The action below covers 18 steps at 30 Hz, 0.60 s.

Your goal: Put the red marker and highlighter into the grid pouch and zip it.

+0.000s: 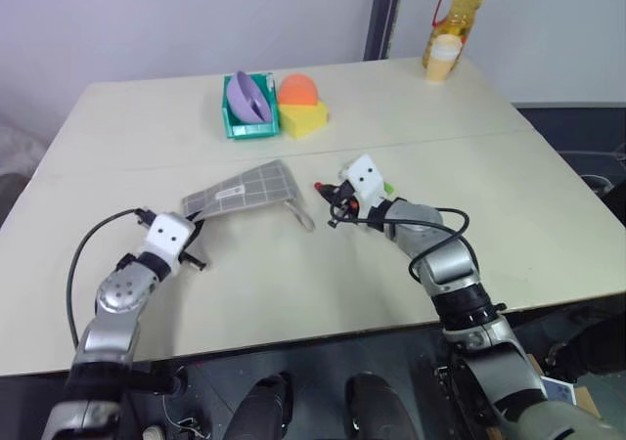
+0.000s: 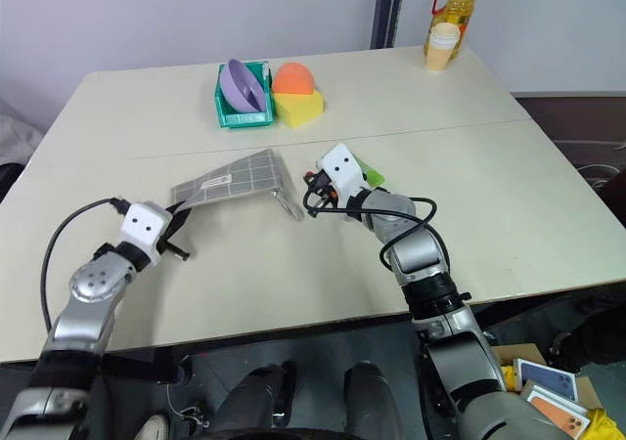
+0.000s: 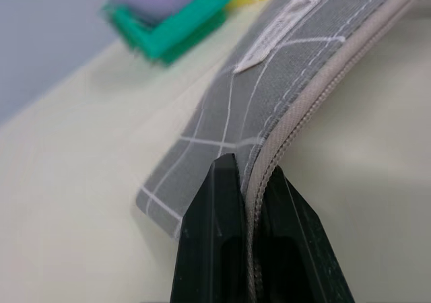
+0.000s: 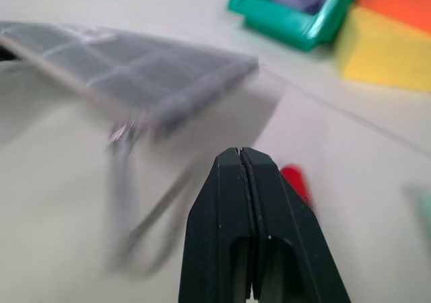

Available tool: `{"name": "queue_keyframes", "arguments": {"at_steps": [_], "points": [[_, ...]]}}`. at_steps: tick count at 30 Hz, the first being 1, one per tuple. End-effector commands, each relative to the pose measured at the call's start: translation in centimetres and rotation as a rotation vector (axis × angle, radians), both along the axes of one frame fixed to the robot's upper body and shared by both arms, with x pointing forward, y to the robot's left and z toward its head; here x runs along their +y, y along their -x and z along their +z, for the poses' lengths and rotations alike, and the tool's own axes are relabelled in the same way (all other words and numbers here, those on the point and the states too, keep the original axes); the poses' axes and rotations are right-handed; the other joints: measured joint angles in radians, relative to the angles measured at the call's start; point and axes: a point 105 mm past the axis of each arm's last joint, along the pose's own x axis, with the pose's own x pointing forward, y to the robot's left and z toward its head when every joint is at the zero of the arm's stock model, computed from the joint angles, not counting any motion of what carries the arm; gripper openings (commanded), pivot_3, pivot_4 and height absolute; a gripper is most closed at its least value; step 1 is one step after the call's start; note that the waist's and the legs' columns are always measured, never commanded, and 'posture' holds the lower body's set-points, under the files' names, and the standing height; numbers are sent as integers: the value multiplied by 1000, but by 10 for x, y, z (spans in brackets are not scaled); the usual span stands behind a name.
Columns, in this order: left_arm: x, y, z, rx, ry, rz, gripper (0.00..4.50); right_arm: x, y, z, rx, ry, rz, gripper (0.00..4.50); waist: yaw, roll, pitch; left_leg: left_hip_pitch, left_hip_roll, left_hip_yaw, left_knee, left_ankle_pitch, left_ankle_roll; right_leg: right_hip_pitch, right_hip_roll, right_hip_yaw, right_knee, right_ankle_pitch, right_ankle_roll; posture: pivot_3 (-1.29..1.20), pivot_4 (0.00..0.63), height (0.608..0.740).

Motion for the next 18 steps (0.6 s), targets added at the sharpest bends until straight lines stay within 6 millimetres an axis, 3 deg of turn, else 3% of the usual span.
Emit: {"name": "queue_keyframes", "arguments": {"at_steps": [1,8,12,16,18], "points": [[-3,8,18,-20,17,57,44,3,7,18,-33,-50,28,0,2,0,0,0,0,0,0,0,0,0,0,0,0,0,0,0,150,740],[-20,9,19,15,50,85,44,13,13,3,48,-58,42,0,19,0,0,1,0,-1,2,0,0,1,1,0,-1,0,-1,0,150,740],[-32,9,20,17,51,59,0,21,12,-3,82,-71,33,1358,26,0,0,0,0,-1,1,0,0,1,1,0,-1,0,-1,0,150,740],[-38,8,22,17,54,40,0,29,9,-9,80,-57,14,3395,28,0,0,0,0,-1,1,0,0,1,0,0,-1,0,-1,0,150,740],[-40,8,22,17,54,33,0,32,6,-12,88,-56,0,3395,29,0,0,0,0,0,1,0,0,1,0,0,-1,0,-1,0,150,740]]}}
